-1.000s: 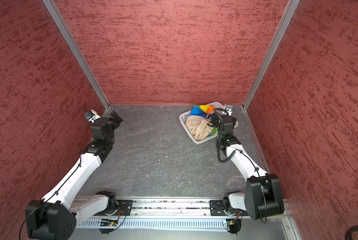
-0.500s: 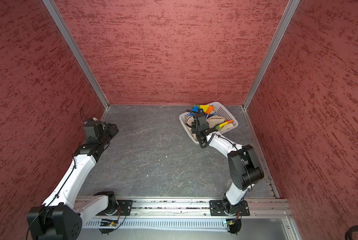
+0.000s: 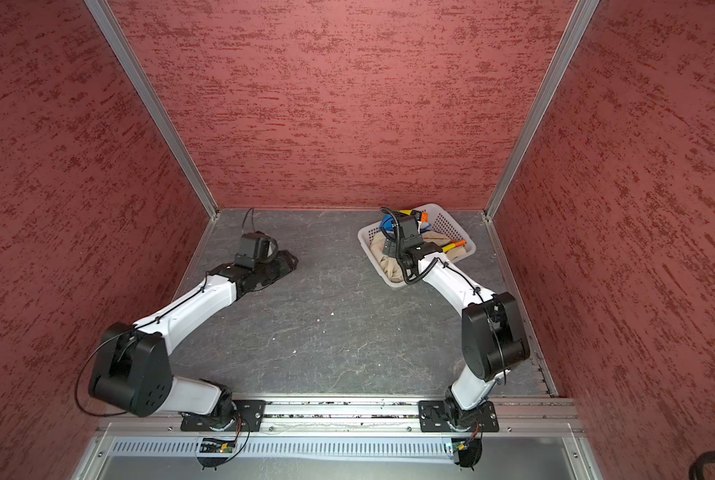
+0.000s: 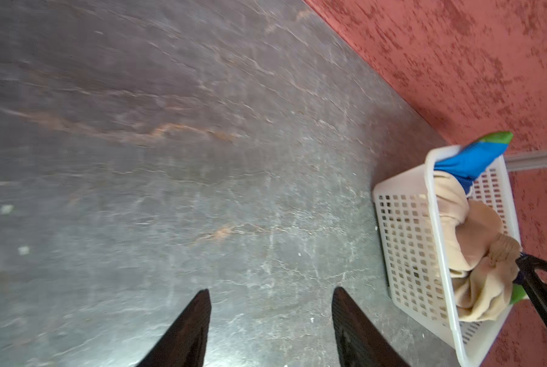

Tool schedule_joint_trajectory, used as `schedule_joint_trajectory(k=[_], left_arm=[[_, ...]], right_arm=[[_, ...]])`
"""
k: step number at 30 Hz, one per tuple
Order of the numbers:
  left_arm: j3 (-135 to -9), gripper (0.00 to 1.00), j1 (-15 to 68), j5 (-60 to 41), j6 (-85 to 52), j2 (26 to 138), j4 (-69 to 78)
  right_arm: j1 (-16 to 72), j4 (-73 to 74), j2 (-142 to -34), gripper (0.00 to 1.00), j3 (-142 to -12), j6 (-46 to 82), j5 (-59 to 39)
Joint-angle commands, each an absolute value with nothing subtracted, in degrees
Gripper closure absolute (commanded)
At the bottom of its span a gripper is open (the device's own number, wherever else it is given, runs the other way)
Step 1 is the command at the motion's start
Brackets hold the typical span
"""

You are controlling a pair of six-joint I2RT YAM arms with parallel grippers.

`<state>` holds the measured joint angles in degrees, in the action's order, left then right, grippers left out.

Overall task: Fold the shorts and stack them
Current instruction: 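Reach the right gripper into the basket to the shorts while the left arm advances, then grasp the shorts waistband with the right gripper and lift them out of the basket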

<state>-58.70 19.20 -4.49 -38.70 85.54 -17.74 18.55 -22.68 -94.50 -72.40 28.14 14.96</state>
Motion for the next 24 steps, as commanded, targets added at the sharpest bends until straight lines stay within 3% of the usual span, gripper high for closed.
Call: schedule_joint_trajectory(k=[1,10,12,14,15,17,24], left_arm=[[-64.7,0.41,23.5,-7.0,-37.7,91.2,-16.1],[-83.5,0.41,32.8,-8.6,-37.0,108.9,-19.3],[-87.2,0.41,34.0,-9.1,-36.9,112.3,-20.1],[-90.3,0.41,34.8,-9.7,-37.2,115.5,-20.7],[-91.9,0.41,35.1,-10.2,-37.4,117.1,-20.9],[-94.6,0.41,35.6,-10.8,-37.7,119.7,-21.6],[-104.4,0.42,36.4,-13.5,-38.3,127.5,-23.7]], right_arm=[[15.7,-23.7,-92.1,0.11,-70.8,31.2,11.0],[8.7,-17.1,-98.2,0.18,-70.5,30.1,0.0],[7.6,-15.6,-99.9,0.34,-71.2,29.8,-2.8],[6.9,-14.1,-100.7,0.71,-72.1,29.5,-4.6],[6.7,-13.4,-100.8,0.84,-72.8,29.2,-5.3],[6.5,-13.3,-100.5,0.99,-75.1,28.1,-5.5],[6.4,-18.9,-95.8,1.0,-88.6,23.2,-2.8]])
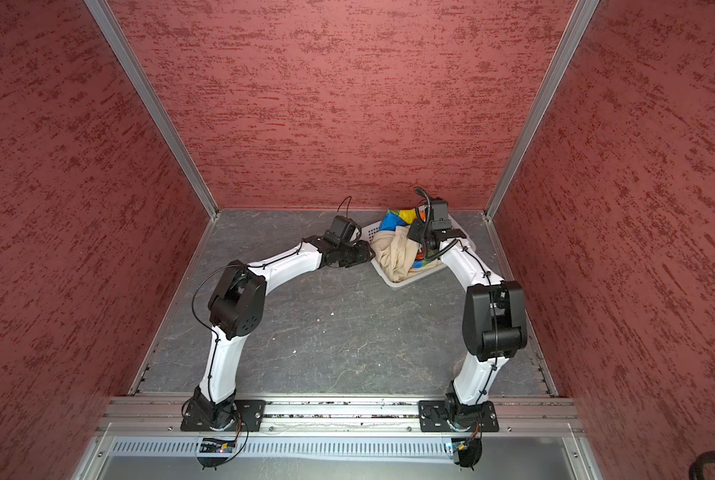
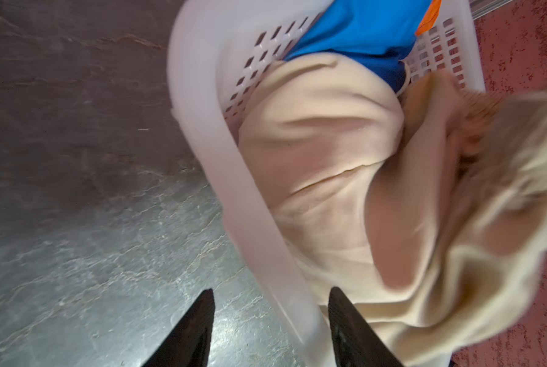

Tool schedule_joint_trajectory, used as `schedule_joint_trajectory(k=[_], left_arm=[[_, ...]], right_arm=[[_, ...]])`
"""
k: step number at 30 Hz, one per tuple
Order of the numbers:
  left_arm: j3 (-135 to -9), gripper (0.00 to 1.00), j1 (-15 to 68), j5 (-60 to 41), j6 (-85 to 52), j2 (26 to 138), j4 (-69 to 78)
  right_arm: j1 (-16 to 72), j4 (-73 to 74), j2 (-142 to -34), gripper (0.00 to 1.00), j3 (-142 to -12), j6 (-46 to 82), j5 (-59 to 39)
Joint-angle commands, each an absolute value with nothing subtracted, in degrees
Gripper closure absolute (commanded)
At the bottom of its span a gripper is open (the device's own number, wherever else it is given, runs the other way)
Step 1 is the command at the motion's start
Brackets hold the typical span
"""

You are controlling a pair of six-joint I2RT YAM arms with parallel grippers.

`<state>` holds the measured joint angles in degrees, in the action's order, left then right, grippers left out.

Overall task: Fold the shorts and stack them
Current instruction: 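Grasp the shorts waistband with the right gripper and lift them out of the basket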

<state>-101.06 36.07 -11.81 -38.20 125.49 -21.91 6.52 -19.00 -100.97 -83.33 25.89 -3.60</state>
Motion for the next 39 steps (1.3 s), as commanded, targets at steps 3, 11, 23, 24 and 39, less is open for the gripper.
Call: schedule_joint_trajectory(k=[3,11,23,24,39], left_arm=[[-108.3,0.42,36.8,-15.3,-38.7,130.6,-24.2],[-116.7,0.42,39.2,-16.9,-39.5,136.8,-25.7],[-122.9,0.42,40.0,-18.6,-38.4,140.6,-27.5],[-124.1,0.42,39.9,-19.3,-37.7,141.0,-27.9],[-92.7,0.4,31.6,-19.6,-42.5,104.3,-13.0]], right_arm=[[6.5,-20.2,-92.0,1.0,-92.7,21.7,-1.0],[6.6,-18.7,-86.1,1.0,-103.5,19.3,-0.9],[7.4,-26.4,-98.2,1.0,-135.8,18.2,-7.3],[7.7,-26.9,-99.1,1.0,-138.4,18.1,-7.9],[13.1,-11.9,-91.5,1.0,-134.3,25.0,-25.3]])
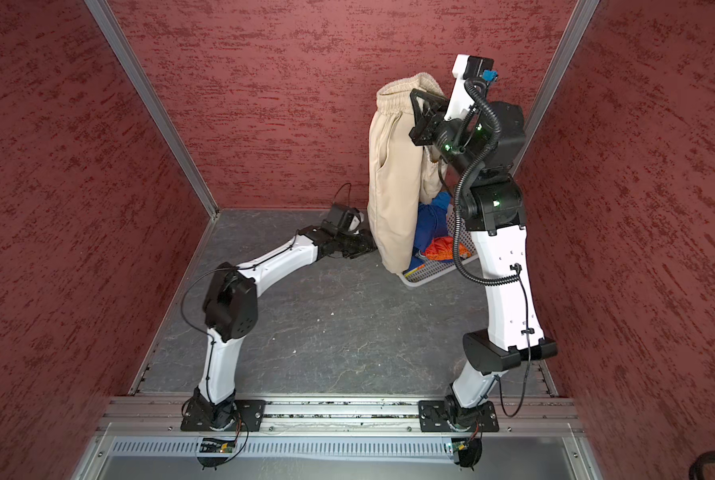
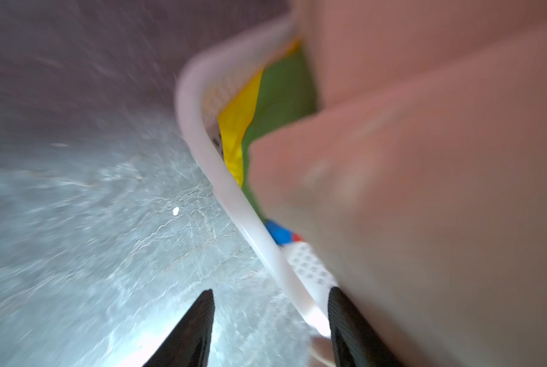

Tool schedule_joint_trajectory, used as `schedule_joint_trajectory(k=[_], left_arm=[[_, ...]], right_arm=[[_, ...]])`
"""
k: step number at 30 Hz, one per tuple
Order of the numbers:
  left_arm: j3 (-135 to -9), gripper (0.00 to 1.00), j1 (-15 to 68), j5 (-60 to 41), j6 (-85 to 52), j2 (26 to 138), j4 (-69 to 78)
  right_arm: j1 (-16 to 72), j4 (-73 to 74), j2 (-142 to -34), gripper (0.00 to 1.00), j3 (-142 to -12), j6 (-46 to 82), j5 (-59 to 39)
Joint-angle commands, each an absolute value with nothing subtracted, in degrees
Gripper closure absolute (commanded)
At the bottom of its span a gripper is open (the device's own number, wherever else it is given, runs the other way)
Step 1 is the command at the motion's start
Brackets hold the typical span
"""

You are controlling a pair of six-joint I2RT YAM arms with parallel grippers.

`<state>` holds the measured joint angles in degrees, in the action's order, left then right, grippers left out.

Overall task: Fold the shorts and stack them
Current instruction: 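Grasp the shorts waistband with the right gripper and lift them out of the basket, then lower the shorts onto the table with the right gripper and release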

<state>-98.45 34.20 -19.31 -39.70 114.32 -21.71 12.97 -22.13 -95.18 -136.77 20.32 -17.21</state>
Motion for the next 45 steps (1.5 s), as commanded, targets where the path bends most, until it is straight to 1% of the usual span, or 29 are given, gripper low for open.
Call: schedule_joint_trajectory(k=[1,6,10,14,18,21,23,26,28,31,32,34,35,36,38,40,43,45], left_arm=[[-88.5,0.39,30.2,-19.5,-43.4,100.1,-11.2],[-72.0,0.34,24.0,-14.7,-44.7,80.4,-10.2],[-63.4,0.29,19.7,-12.2,-44.0,68.4,-15.6],[-58.9,0.25,15.6,-13.2,-43.3,60.0,-21.4],[-57.9,0.14,14.2,-10.7,-41.2,53.0,-26.3],[-57.6,0.05,13.9,-8.7,-39.6,49.7,-29.1],[-57.3,0.0,13.5,-7.7,-38.7,48.3,-31.2],[-56.6,0.0,12.2,-7.6,-37.5,47.3,-34.1],[-56.3,0.0,11.1,-8.0,-37.1,46.9,-35.4],[-56.6,0.0,9.4,-8.7,-36.3,46.4,-37.5],[-56.8,0.01,9.0,-8.5,-35.8,46.1,-38.5],[-57.0,0.0,8.0,-8.0,-35.1,45.7,-39.9],[-56.9,0.0,7.5,-7.8,-34.7,45.4,-40.8],[-56.8,0.0,7.0,-7.7,-34.4,45.3,-41.4],[-56.1,0.01,6.3,-7.5,-34.3,45.1,-42.5],[-54.9,0.0,5.7,-7.8,-34.7,45.2,-42.5],[-52.4,0.0,5.4,-9.0,-35.5,46.5,-41.9],[-50.5,0.0,5.3,-9.6,-36.2,48.2,-40.6]], right_arm=[[13.0,-9.5,-90.6,1.0,-132.3,27.2,-26.7],[14.1,-5.3,-88.2,1.0,-126.6,33.6,-29.0],[18.5,-8.8,-87.2,1.0,-122.7,32.6,-28.7],[22.5,-13.4,-85.9,1.0,-115.7,31.0,-25.8],[27.3,-14.2,-86.6,1.0,-104.1,29.8,-20.8],[30.6,-16.3,-90.4,1.0,-100.2,28.2,-14.7],[32.6,-17.6,-95.1,1.0,-101.0,27.0,-11.6],[36.0,-19.4,-105.4,0.99,-106.1,25.9,-11.1],[38.2,-22.4,-114.4,0.93,-113.7,25.5,-12.8],[41.2,-28.8,-129.1,0.83,-130.1,25.0,-16.6],[42.0,-30.8,-133.7,0.77,-135.8,25.0,-17.8],[42.6,-33.2,-140.7,0.61,-146.2,25.4,-20.8],[42.6,-33.9,-143.3,0.5,-150.2,25.7,-22.1],[42.6,-34.2,-144.7,0.41,-152.8,25.7,-22.6],[42.6,-34.4,-144.4,0.31,-152.8,24.6,-21.3],[42.6,-35.3,-141.8,0.27,-149.6,21.7,-18.9],[42.5,-36.8,-134.3,0.26,-139.0,17.2,-12.5],[42.2,-34.6,-126.3,0.27,-126.9,15.2,-7.0]])
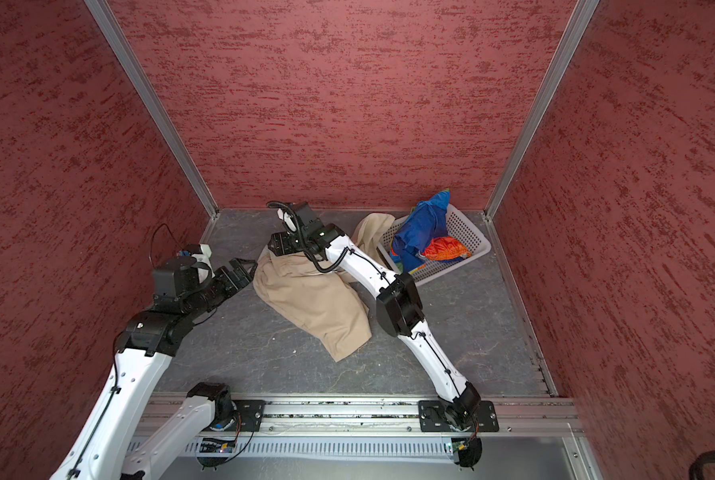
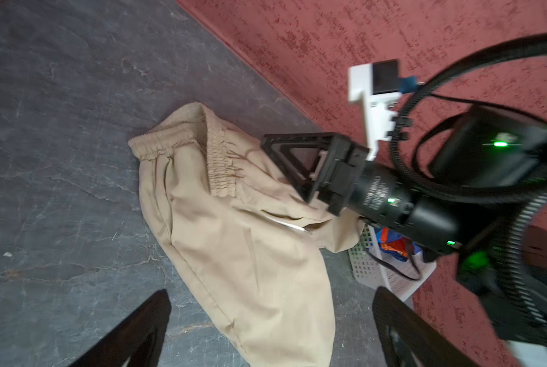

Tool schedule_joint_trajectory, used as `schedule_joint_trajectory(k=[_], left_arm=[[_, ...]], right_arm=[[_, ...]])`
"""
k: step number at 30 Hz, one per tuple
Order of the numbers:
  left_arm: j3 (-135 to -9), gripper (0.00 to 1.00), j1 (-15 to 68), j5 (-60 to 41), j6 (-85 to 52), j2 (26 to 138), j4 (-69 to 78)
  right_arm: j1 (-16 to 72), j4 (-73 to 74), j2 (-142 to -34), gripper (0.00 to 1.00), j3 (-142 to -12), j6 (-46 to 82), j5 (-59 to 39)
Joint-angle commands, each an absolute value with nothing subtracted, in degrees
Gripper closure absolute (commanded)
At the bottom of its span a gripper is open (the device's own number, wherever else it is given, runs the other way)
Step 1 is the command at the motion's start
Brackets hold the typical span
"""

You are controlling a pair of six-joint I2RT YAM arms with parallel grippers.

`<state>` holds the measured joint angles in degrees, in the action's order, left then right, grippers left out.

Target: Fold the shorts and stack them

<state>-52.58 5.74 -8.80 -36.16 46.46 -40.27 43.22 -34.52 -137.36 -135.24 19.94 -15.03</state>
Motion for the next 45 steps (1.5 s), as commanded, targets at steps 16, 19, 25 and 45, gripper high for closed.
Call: schedule_joint_trajectory(k=[16,19,25,45], left_arm=[[-43.9,0.25,10.0,-12.7,-44.2,70.5,-21.3],[-47.3,0.24,10.2,-12.6,-44.6,74.8,-20.4],[-54.3,0.23,10.5,-11.9,-43.6,81.2,-21.2],[-48.8,0.14,5.5,-12.3,-43.1,76.7,-22.2]], right_arm=[[27.5,-30.2,-81.6,0.19,-66.5,18.9,11.1],[24.6,-30.1,-80.6,0.15,-64.2,16.8,13.0],[22.1,-27.9,-88.6,0.14,-65.6,12.9,11.0],[14.2,-18.3,-110.4,0.85,-78.3,22.2,-6.1]])
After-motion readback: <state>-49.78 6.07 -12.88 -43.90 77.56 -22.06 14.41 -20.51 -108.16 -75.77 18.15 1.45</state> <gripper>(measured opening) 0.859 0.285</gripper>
